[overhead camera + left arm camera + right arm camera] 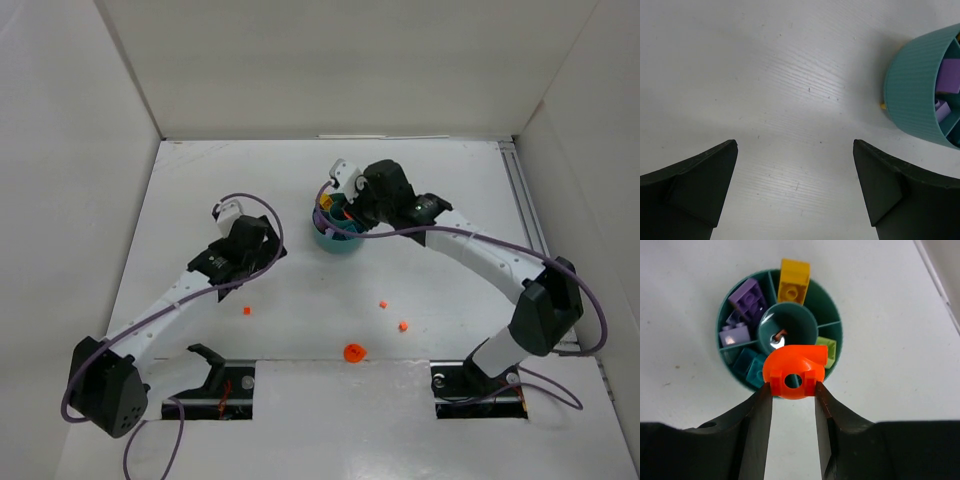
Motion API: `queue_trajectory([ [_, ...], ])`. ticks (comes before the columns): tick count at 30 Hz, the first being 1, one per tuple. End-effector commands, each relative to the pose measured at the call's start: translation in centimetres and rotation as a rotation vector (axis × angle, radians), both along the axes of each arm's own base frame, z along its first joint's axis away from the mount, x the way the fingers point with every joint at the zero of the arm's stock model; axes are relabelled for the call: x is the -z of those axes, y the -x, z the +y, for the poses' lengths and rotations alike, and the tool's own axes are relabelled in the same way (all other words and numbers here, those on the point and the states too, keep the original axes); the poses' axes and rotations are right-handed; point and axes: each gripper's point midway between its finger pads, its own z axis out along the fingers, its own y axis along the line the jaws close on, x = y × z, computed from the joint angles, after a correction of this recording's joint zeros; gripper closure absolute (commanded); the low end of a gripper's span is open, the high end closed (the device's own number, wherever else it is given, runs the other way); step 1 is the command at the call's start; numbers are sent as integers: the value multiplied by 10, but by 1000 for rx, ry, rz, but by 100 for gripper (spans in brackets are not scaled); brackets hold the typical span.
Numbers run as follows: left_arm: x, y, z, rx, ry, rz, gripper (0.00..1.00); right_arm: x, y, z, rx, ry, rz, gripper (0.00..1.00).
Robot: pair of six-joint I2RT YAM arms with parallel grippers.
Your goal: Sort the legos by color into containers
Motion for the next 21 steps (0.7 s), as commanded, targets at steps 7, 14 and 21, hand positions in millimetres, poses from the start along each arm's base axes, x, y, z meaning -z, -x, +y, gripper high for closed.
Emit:
queue_trajectory([
  [7, -1, -11, 8, -42, 59, 19, 0, -20, -53, 33, -32, -42, -89, 82],
  [14, 26, 8, 16, -99, 48, 132, 0, -3, -61, 35, -36, -15, -56, 74],
  [21, 43, 32, 25, -142, 55, 201, 0, 4, -53, 36, -53, -6, -36, 51],
])
